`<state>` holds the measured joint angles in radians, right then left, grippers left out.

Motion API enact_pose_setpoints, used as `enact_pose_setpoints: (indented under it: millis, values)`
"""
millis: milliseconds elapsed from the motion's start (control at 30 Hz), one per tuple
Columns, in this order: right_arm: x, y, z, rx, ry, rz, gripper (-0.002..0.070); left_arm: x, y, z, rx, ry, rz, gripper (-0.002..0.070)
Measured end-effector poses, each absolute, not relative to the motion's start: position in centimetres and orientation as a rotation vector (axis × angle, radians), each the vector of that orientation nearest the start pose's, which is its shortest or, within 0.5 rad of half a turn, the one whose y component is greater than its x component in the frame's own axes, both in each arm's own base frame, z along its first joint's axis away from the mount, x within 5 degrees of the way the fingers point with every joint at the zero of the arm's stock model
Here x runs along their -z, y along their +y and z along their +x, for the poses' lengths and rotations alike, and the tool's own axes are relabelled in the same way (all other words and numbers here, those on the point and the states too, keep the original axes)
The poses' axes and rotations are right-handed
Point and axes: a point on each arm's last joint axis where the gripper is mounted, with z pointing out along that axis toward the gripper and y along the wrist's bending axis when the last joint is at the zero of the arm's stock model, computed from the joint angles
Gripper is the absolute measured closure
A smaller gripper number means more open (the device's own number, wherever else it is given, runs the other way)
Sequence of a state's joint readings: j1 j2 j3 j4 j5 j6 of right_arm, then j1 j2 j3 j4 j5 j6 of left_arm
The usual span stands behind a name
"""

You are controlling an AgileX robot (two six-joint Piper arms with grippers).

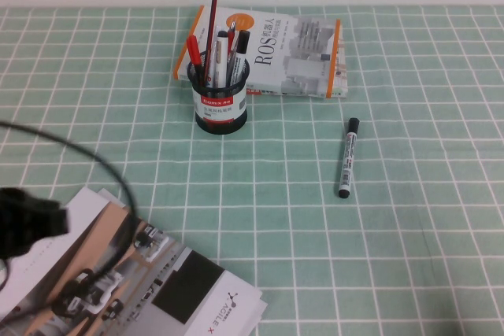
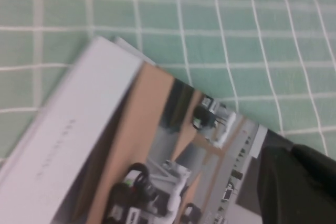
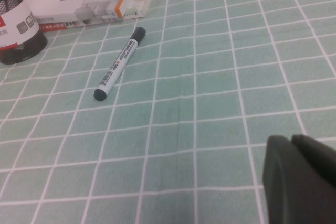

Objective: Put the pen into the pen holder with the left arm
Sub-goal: Pick up the pen on the table

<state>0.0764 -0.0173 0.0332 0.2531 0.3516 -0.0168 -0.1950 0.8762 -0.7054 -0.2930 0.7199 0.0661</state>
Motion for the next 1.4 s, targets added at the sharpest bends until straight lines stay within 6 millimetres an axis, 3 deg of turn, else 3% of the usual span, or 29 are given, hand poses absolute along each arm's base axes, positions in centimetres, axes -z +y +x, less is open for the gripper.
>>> enact_pose_setpoints:
  millis: [167,267,533,800,1033,1400]
  values:
    - [-17.2,1.2,5.2,-0.288,1.848,0.073,0.0696,-29.3,-7.5,19.9,0.428,2.486,0.285,0.0679]
    - [-17.2,1.2,5.2,-0.288,1.848,0.073,0.0696,-29.0,-10.1,22.1,0.428,2.520,0.412,0.0679]
    - [-17.2,1.2,5.2,-0.288,1.848,0.073,0.0696,-28.2,-19.7,27.4,0.456,2.577,0.671,0.0679]
    - [-17.2,1.2,5.2,-0.288,1.848,0.073,0.0696,-27.7,-29.1,30.9,0.491,2.546,0.846,0.0679]
    - [-17.2,1.2,5.2,-0.288,1.848,0.073,0.0696,-26.0,-32.9,33.8,0.509,2.526,0.845,0.0679]
    - [-17.2,1.2,5.2,-0.288,1.848,0.073,0.0696,-22.5,-35.4,35.8,0.486,2.526,0.849,0.0678]
